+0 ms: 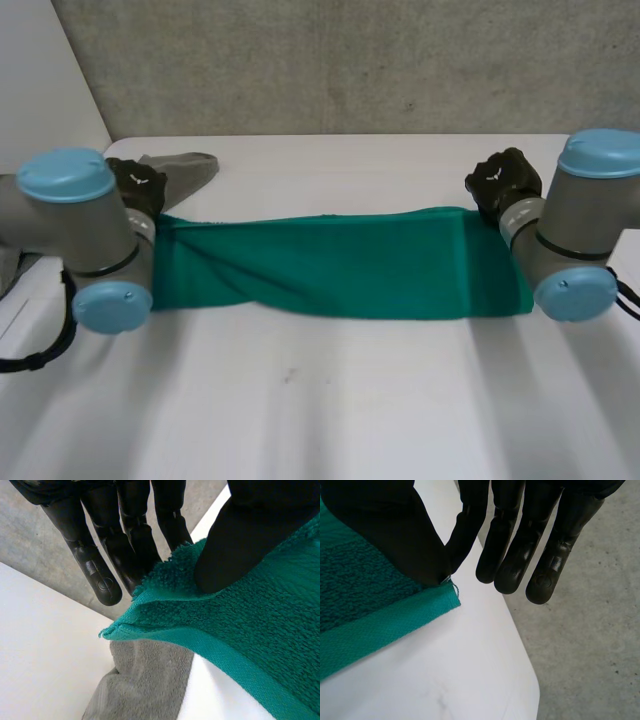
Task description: Fold the laundry.
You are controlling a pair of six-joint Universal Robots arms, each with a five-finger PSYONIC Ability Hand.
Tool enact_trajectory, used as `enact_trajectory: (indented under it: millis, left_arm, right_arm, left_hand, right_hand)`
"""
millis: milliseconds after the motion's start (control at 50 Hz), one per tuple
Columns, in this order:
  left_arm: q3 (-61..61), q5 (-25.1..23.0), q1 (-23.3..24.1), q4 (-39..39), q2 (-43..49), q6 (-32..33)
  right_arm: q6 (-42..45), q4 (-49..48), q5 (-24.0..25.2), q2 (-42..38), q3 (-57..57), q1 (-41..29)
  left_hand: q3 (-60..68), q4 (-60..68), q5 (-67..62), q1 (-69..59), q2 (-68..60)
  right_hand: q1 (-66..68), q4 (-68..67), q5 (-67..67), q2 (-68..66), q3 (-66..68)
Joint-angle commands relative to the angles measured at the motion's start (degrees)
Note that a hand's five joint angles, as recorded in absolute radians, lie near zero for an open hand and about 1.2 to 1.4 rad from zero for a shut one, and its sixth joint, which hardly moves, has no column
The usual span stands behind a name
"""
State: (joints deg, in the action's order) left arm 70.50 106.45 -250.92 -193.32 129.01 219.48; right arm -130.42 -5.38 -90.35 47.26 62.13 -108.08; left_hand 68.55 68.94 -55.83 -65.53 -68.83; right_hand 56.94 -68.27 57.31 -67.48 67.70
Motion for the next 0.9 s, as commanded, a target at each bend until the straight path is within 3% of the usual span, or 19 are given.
enact_trajectory:
  millis: [20,120,160,180,200,220,240,340,400,480,540,660,680,780,900]
  left_arm:
    - [-12.22,2.01,0.69,-0.74,10.64,0.33]
    - [-14.86,1.92,1.22,-6.27,14.07,0.42]
    - [-14.86,2.01,1.75,-8.64,14.34,0.42]
    - [-14.77,2.1,2.18,-10.22,14.43,0.42]
    - [-14.43,2.01,2.45,-11.11,14.43,0.42]
    - [-13.73,1.83,3.06,-12.86,14.17,0.51]
    - [-13.37,1.83,3.33,-13.48,14.08,0.51]
    - [-7.58,2.36,5.09,-18.41,8.72,0.6]
    - [-2.23,2.18,4.65,-20.6,2.94,0.77]
    - [4.63,1.75,4.82,-21.66,-3.84,0.25]
    - [8.68,1.66,4.74,-21.49,-8.23,-0.19]
    - [19.05,-0.88,4.56,-20.96,-16.68,-3.18]
    - [20.2,-1.94,4.56,-20.87,-17.38,-3.97]
    - [24.94,-7.12,4.47,-20.0,-18.71,-8.09]
    - [26.01,-7.4,3.77,-19.29,-18.45,-10.48]
  right_arm:
    - [1.04,-3.75,-0.01,-9.89,-11.49,0.15]
    - [3.06,-6.75,-0.18,-14.64,-16.51,0.15]
    - [3.41,-7.8,-0.71,-16.57,-18.88,0.15]
    - [3.33,-8.07,-0.97,-17.28,-19.94,0.15]
    - [3.24,-8.16,-1.49,-18.33,-21.43,0.23]
    - [3.24,-8.07,-1.93,-18.95,-22.22,0.23]
    - [3.24,-7.9,-2.55,-19.48,-22.93,0.15]
    - [0.09,-6.23,-6.86,-15.81,-21.71,0.67]
    - [-4.92,-4.12,-6.86,-7.2,-15.83,0.85]
    - [-10.73,-0.87,-4.5,3.97,-7.66,1.38]
    - [-12.75,5.78,0.58,9.15,-1.69,1.99]
    - [-16.79,18.99,7.37,11.89,6.94,3.39]
    - [-18.71,19.78,8.07,11.98,9.04,4.36]
    - [-21.19,13.74,11.15,11.37,15.37,6.3]
    - [-21.19,5.03,13.18,6.89,18.55,7.79]
  left_hand:
    - [11.45,11.06,-14.17,-14.47,-11.17]
    - [8.47,8.08,-11.19,-11.5,-8.19]
    - [-5.45,-5.84,2.73,2.42,5.73]
    - [-20.84,-21.23,18.12,17.81,21.12]
    - [-30.82,-31.21,28.1,27.79,31.1]
    - [-58.55,-58.94,55.83,55.53,58.83]
    - [-58.55,-58.94,55.83,55.53,58.83]
    - [-58.55,-58.94,55.83,55.53,58.83]
    - [-58.55,-58.94,55.83,55.53,58.83]
    - [-58.55,-58.94,55.83,55.53,58.83]
    - [-58.55,-58.94,55.83,55.53,58.83]
    - [-58.55,-58.94,55.83,55.53,58.83]
    - [-58.55,-58.94,55.83,55.53,58.83]
    - [-58.55,-58.94,55.83,55.53,58.83]
    - [-58.55,-58.94,55.83,55.53,58.83]
  right_hand:
    - [23.06,-11.73,12.69,-12.52,12.3]
    - [23.06,-11.73,12.69,-12.52,12.3]
    - [23.06,-11.73,12.69,-12.52,12.3]
    - [23.06,-11.73,12.69,-12.52,12.3]
    - [-0.7,12.03,-11.07,11.24,-11.45]
    - [-32.74,44.07,-43.11,43.28,-43.5]
    - [-46.94,58.27,-57.31,57.48,-57.7]
    - [-46.94,58.27,-57.31,57.48,-57.7]
    - [-46.94,58.27,-57.31,57.48,-57.7]
    - [-46.94,58.27,-57.31,57.48,-57.7]
    - [-46.94,58.27,-57.31,57.48,-57.7]
    - [-46.94,58.27,-57.31,57.48,-57.7]
    - [-41.21,52.54,-51.58,51.75,-51.96]
    - [-31.74,43.07,-42.11,42.28,-42.49]
    - [-24.33,35.66,-34.7,34.87,-35.08]
